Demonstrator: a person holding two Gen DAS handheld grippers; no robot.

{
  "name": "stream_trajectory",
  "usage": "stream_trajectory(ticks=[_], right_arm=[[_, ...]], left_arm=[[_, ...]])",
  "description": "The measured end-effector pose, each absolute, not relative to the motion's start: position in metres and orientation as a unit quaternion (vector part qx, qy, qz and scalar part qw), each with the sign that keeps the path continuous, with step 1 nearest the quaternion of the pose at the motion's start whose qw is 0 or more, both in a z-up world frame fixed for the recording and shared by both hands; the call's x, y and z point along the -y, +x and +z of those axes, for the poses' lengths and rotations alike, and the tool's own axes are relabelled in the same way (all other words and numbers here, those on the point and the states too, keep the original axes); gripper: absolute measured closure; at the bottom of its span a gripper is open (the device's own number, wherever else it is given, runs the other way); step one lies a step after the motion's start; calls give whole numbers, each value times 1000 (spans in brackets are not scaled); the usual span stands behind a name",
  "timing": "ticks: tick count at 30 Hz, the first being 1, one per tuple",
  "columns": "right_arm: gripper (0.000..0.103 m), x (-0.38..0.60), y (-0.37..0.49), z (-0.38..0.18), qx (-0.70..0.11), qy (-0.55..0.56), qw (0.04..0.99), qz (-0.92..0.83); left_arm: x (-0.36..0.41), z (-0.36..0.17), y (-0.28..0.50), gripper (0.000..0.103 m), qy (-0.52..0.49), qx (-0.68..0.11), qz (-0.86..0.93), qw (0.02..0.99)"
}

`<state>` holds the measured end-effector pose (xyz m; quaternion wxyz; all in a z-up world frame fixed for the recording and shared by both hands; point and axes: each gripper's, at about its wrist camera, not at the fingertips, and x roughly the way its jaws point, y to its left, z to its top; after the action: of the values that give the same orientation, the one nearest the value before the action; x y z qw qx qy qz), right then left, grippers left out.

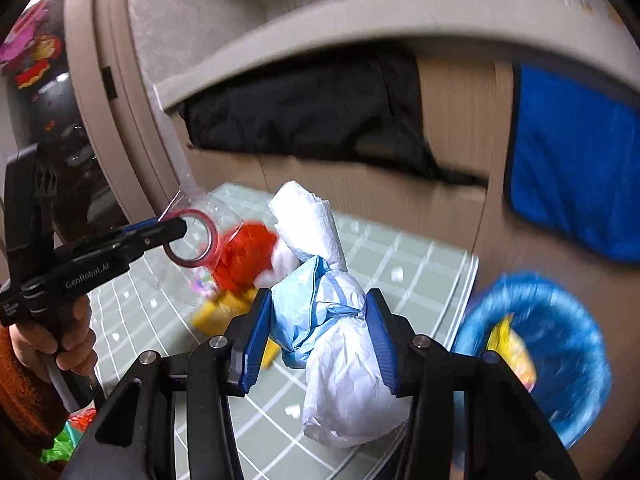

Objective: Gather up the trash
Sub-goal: 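Carry the tape roll and bag bundle with both tools over the bin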

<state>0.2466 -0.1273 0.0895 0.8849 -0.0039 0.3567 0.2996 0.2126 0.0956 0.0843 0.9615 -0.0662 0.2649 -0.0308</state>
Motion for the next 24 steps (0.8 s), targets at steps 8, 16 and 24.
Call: stream_trajectory(ticks=[8,16,24], right_arm=[[59,149,243,161,-267,-26,922,281],[59,209,238,174,-236,-18,944,230],[59,269,245,157,-248,-1,950,188]], left_arm=[[-60,157,213,86,-46,-178,-56,981],[-1,173,225,86,-37,-162,-105,981],[68,153,245,86,-33,-189,-157,969]])
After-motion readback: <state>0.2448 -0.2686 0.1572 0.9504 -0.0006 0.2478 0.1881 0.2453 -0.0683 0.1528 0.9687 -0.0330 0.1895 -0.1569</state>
